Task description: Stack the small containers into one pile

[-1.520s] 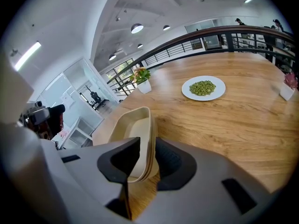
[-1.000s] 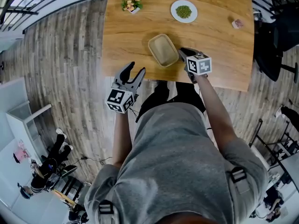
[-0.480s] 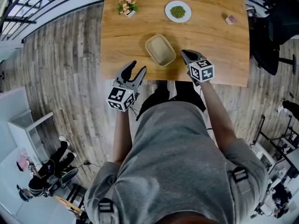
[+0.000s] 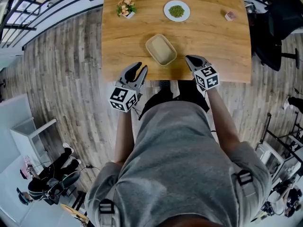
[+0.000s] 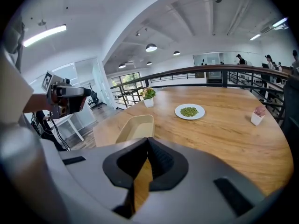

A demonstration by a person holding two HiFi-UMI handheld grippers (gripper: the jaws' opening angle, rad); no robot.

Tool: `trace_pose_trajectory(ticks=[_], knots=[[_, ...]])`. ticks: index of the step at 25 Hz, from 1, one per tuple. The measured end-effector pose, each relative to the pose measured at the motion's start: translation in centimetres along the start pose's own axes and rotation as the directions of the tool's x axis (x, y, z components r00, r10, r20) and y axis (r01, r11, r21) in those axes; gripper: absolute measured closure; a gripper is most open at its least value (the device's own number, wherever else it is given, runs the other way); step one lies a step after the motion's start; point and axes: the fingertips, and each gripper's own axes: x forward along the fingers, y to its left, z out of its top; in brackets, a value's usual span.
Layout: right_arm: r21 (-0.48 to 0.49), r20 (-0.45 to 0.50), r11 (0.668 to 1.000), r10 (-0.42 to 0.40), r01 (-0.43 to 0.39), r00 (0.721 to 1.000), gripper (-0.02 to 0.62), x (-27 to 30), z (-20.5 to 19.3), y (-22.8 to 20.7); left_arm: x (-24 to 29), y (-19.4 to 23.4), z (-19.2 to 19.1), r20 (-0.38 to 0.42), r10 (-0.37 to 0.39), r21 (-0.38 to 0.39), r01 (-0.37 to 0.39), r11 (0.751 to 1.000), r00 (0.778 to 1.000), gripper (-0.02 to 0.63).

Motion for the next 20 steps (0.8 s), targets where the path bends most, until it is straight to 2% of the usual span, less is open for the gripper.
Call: trace_pose_trajectory(ticks=[8,13,20], knots=[[-0.062,0.043,0.998,-0.024,0.027,0.999,0.591,-3.1,0.5,0.8,-0.4,-1.6,-0.6,-0.037,-0.053,0.026,0.054,0.998,0.998,0.578],[-0.062,0.054,0.997,-0.031,0.035,0.998,0.591,-3.7,0.5,0.8,0.4,-2.0,-0.2,-0.045,-0.095,0.041,0.097,0.994,0.994,0.586],[-0.068,0.048,0.997,-0.038,0.041,0.998,0.591,-4.1,0.2,1.4,0.9,-1.9,-0.6,-0.060,-0.108,0.046,0.111,0.993,0.992,0.586]])
